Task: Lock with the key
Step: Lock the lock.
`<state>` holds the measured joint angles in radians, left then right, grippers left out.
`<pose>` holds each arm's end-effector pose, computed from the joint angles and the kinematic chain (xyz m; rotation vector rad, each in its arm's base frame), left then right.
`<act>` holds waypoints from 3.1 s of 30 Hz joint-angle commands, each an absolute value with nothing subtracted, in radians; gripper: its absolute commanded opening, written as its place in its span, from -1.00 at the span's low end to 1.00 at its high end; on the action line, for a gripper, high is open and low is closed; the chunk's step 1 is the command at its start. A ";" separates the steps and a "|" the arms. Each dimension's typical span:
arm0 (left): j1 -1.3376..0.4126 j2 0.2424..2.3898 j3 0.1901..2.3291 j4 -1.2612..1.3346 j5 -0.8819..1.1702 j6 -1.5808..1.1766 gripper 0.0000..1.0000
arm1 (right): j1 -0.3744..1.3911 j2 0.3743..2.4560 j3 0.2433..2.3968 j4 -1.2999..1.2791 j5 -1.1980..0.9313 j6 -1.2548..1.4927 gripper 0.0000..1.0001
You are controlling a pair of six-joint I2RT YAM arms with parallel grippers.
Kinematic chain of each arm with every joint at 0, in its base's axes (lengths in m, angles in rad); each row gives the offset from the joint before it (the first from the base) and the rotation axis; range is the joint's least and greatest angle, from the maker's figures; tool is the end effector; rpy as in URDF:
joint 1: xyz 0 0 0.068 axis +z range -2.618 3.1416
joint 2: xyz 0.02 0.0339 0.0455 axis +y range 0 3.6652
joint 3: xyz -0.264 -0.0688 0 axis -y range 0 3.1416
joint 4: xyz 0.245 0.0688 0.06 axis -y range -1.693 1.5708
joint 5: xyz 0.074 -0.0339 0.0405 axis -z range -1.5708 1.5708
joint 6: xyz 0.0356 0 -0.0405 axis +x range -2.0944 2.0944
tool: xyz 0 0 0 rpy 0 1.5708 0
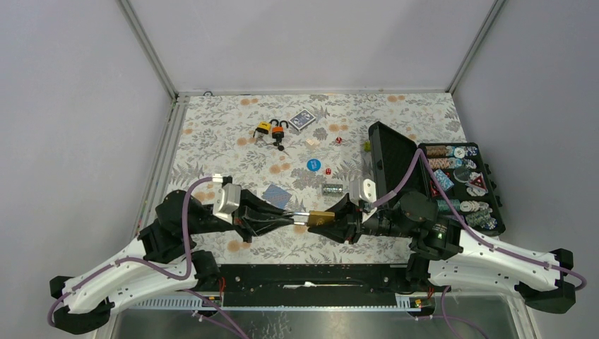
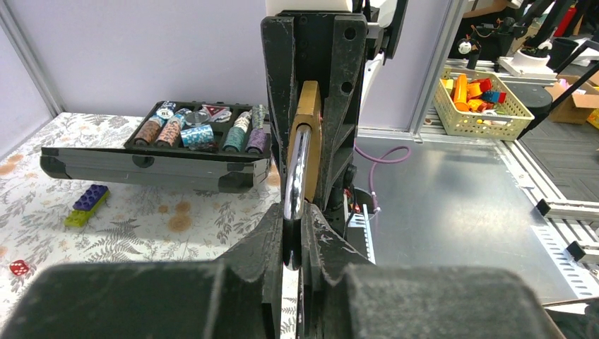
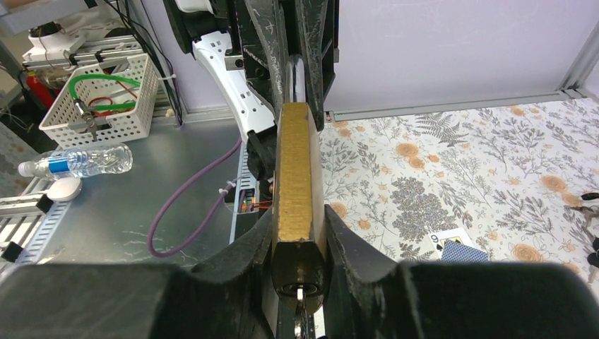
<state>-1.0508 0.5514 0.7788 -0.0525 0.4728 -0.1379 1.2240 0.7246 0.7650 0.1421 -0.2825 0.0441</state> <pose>0.0477 -0.1160 0.3839 1.0406 1.1486 -1.2918 0.0488 0.1643 0.3780 -1.0426 1.0988 1.2337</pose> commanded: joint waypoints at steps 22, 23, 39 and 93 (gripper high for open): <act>-1.229 0.695 0.686 0.112 0.415 -0.114 -1.00 | 1.226 0.698 0.844 0.191 -0.166 0.005 -1.00; -1.229 0.686 0.686 0.096 0.409 -0.110 -1.00 | 1.226 0.680 0.842 0.179 -0.160 0.005 -1.00; -1.229 0.674 0.666 0.040 0.401 -0.128 -1.00 | 1.226 0.602 0.885 0.141 -0.183 0.124 -1.00; -1.341 0.799 0.622 0.236 0.361 -0.160 -1.00 | 1.226 0.694 0.911 0.253 -0.198 0.167 -0.78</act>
